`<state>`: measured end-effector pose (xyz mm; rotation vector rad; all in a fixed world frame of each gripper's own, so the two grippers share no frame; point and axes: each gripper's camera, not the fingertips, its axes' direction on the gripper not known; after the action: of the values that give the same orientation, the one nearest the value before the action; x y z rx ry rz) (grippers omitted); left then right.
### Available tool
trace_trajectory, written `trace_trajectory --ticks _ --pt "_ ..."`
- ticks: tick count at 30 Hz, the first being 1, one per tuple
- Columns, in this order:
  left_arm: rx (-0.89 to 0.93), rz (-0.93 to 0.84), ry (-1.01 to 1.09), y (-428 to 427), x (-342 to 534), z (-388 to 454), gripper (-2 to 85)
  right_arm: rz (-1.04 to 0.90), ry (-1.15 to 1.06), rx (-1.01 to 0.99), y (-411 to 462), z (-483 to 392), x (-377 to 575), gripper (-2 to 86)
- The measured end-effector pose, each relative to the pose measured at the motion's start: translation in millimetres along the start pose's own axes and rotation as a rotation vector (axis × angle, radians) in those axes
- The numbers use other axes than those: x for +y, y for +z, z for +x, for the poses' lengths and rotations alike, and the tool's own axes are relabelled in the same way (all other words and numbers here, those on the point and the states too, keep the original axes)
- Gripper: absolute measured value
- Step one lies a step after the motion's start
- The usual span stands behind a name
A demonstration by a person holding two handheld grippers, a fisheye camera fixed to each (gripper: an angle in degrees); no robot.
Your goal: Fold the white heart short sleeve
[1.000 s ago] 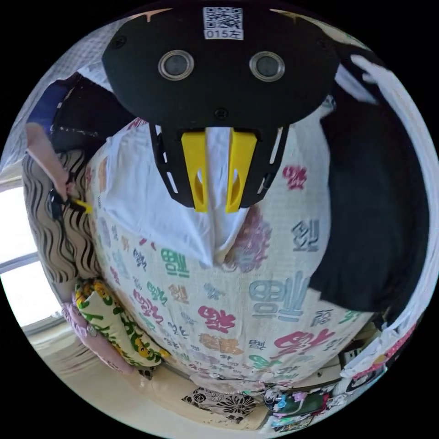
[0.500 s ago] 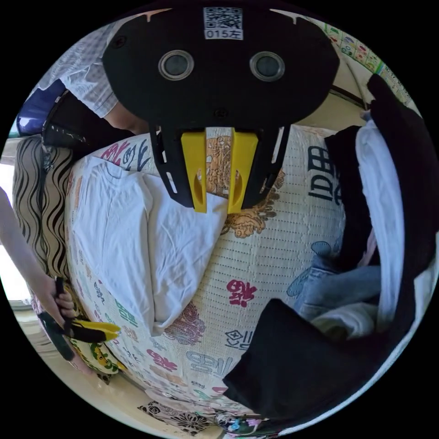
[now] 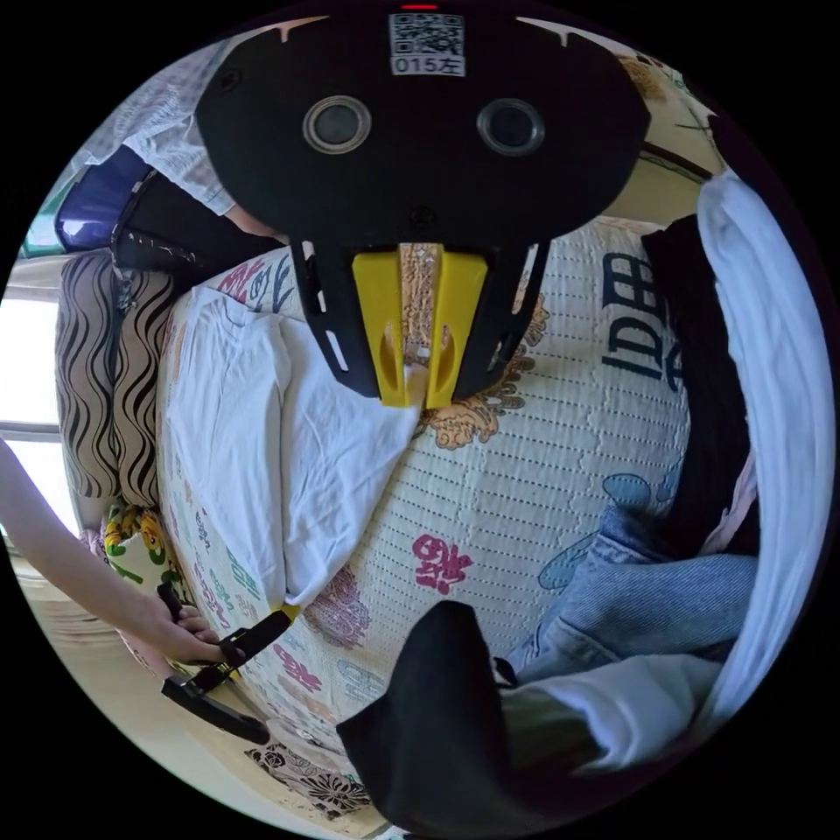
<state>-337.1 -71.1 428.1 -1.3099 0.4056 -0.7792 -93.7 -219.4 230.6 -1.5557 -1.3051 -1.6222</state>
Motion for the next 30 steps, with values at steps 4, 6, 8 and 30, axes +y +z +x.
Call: trace_trajectory --ticks 4,6,8,30 --pt "0.027 0.006 -0.007 8 10 -10 1.9 0.013 0.008 -0.024 -5 4 5 0.0" --pt "0.021 -0.007 0.017 15 12 -10 1.5 0.026 0.021 -0.047 -9 7 11 -0.3" --pt "0.077 -0.037 0.038 29 14 -11 0.5 0.037 0.028 -0.059 -12 10 16 -0.5" --pt "0.323 0.058 0.809 61 153 310 -0.7 0.782 0.106 -0.666 -28 180 522 -0.1"
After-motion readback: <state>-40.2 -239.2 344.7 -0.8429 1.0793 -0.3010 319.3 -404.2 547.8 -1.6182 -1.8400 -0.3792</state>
